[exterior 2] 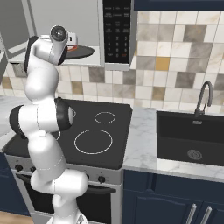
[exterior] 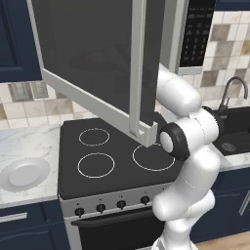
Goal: Pick the squash from the counter and place it in the microwave. Then turn on the microwave.
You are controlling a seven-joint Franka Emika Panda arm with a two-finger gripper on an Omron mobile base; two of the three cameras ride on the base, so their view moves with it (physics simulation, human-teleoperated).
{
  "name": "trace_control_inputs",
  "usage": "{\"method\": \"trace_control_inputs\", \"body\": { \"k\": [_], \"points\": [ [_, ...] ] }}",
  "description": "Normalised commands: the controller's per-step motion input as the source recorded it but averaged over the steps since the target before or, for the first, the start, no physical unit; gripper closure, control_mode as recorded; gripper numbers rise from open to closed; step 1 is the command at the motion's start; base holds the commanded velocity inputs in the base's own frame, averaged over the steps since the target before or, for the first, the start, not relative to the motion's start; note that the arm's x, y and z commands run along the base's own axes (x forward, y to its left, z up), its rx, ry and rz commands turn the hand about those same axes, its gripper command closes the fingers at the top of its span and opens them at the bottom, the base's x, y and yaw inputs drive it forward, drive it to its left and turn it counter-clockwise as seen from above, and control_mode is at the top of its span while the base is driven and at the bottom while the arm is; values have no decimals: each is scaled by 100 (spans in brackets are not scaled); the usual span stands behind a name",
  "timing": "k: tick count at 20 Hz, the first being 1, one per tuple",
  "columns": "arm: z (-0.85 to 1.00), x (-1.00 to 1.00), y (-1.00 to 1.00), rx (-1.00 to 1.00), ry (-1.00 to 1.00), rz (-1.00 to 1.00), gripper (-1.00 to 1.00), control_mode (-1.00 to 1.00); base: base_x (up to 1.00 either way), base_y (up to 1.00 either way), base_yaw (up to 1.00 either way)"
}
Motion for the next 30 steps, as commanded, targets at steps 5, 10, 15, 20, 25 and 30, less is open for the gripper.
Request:
{"method": "trace_control_inputs", "body": {
  "k": [5,10,15,20,25,30],
  "points": [
    [0,-15,0,0,-1,0,-100,-100,0,0,0],
    [3,-33,-1,0,-3,0,-100,-100,0,0,0],
    [1,-29,-11,0,-3,0,-100,-100,0,0,0],
    [0,-26,-29,0,-4,0,-100,-100,0,0,0],
    [1,-44,-30,0,-6,-1,-100,-100,0,0,0],
    [0,-60,-21,0,-7,-2,-100,-100,0,0,0]
  ]
}}
